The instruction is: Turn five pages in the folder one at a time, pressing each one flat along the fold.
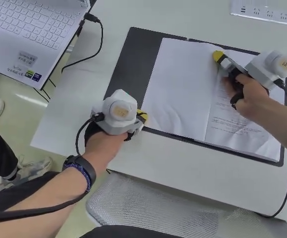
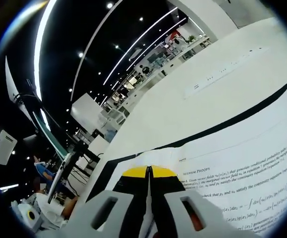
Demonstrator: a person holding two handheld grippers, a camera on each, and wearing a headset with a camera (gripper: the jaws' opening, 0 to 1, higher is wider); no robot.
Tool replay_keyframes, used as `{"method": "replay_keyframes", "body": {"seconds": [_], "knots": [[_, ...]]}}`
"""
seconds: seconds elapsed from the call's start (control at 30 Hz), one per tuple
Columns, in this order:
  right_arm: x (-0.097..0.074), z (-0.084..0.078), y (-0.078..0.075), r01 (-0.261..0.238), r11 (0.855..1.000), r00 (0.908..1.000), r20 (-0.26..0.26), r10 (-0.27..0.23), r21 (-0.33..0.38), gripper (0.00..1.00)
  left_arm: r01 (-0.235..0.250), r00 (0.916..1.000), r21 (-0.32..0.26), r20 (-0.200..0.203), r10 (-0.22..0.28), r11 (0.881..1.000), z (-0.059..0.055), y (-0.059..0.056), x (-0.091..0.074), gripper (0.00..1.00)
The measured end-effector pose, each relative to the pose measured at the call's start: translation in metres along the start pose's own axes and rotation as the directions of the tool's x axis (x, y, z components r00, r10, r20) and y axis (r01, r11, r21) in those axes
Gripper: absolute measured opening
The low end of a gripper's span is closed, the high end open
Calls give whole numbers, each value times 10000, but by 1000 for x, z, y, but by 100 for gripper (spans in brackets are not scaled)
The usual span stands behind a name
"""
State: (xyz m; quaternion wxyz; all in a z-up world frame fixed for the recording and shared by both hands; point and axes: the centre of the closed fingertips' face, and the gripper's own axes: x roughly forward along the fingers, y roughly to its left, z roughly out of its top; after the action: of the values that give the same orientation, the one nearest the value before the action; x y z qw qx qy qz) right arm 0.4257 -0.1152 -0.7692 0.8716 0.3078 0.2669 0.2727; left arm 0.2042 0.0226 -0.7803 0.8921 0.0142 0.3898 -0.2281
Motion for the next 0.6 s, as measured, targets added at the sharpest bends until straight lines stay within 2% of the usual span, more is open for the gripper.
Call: {"method": "replay_keyframes", "body": {"seconds": [0.13, 0.37, 0.5, 0.6], "knots": [[-3, -8, 2, -270, 9988, 9990, -368, 255, -406, 0, -9, 10000, 39, -51, 9, 10000, 0, 1, 1, 0], [-24, -24, 16, -444, 9983, 9984, -358, 430, -374, 0, -23, 10000, 57, 11, 23, 10000, -3, 3, 5, 0], [-40, -31, 21, -557, 9984, 9982, -219, 554, -125, 0, -64, 10000, 60, 9, 64, 10000, -4, 6, 9, 0], [-50, -39, 29, -690, 9972, 9973, -273, 683, -273, 0, -84, 10000, 110, 27, 84, 9999, -5, 6, 9, 0]]}}
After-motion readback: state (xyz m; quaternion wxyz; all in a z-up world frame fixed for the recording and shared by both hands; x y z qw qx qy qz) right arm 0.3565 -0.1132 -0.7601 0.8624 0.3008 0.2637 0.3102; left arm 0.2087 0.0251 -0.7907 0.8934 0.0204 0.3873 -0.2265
